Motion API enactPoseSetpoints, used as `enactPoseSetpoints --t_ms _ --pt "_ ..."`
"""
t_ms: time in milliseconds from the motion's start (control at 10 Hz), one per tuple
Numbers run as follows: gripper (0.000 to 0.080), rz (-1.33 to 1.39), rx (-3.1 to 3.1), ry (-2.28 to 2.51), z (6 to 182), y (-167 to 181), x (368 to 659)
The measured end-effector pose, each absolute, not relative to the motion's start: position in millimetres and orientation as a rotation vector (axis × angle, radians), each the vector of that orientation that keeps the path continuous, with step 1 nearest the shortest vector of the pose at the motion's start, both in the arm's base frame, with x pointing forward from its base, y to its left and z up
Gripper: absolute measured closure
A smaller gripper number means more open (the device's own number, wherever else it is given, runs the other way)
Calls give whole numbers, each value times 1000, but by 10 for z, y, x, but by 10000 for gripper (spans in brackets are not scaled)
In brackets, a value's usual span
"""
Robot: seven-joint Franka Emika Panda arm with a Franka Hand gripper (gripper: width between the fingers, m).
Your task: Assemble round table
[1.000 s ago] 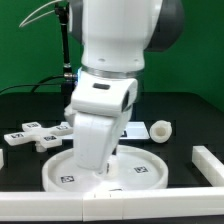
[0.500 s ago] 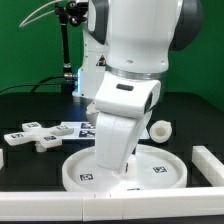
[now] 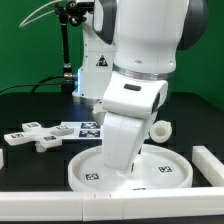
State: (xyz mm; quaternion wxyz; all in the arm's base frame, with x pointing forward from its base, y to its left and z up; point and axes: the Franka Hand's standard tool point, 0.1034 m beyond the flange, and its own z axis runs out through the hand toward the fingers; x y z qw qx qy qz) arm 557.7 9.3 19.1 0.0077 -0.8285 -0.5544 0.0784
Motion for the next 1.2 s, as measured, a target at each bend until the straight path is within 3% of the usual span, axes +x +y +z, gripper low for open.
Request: enactPoseSetpoints --t_ms 100,200,300,400,800,1200 --pt "390 246 -2589 -1734 187 94 5575" --pt "222 246 -2589 -1734 187 94 5575" --pt "169 246 -2589 -1734 186 94 5574" --pt "169 249 -2579 -1746 196 78 5567" --pt "151 281 -2636 -1667 550 -15 5233" --pt "151 266 -2796 -1448 653 296 4945"
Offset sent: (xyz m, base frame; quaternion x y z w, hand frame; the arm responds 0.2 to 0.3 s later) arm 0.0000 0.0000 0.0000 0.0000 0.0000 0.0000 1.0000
